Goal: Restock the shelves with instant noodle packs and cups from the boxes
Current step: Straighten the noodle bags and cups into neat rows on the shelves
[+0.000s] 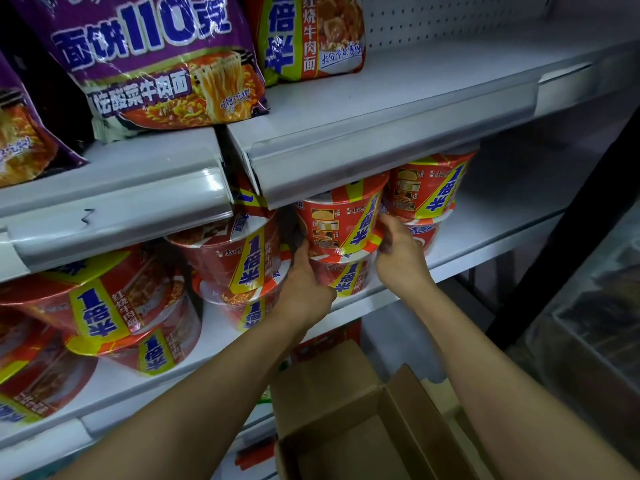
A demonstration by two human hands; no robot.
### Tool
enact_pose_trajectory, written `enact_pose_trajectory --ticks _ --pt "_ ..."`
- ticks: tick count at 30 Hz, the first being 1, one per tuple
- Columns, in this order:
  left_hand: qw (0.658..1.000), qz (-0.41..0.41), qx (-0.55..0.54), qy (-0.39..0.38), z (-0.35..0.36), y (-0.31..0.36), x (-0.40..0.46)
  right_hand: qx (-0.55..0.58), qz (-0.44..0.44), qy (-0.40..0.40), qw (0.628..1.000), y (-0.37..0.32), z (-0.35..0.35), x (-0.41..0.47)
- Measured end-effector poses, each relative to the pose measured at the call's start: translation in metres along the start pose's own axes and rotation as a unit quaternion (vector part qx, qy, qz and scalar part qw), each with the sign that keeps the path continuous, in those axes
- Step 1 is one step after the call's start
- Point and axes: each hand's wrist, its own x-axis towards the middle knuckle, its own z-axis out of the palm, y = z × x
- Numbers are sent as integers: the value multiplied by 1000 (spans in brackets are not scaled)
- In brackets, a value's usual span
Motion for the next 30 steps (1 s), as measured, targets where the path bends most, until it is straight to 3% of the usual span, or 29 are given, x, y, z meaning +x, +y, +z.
enact_pose_trajectory --ticks 5,8,13,17,30 --pt "1000 -13 10 14 1 6 -7 29 16 -8 999 -1 0 1" --pt "999 -10 36 37 7 12 -12 103 41 53 992 2 -14 1" --pt "996 57 58 -28 29 42 -13 55 80 184 978 14 -65 9" --pt "995 63 46 -67 52 64 -2 58 112 212 969 41 -91 21" --pt "991 25 88 -95 104 78 49 -24 72 7 997 63 -117 92"
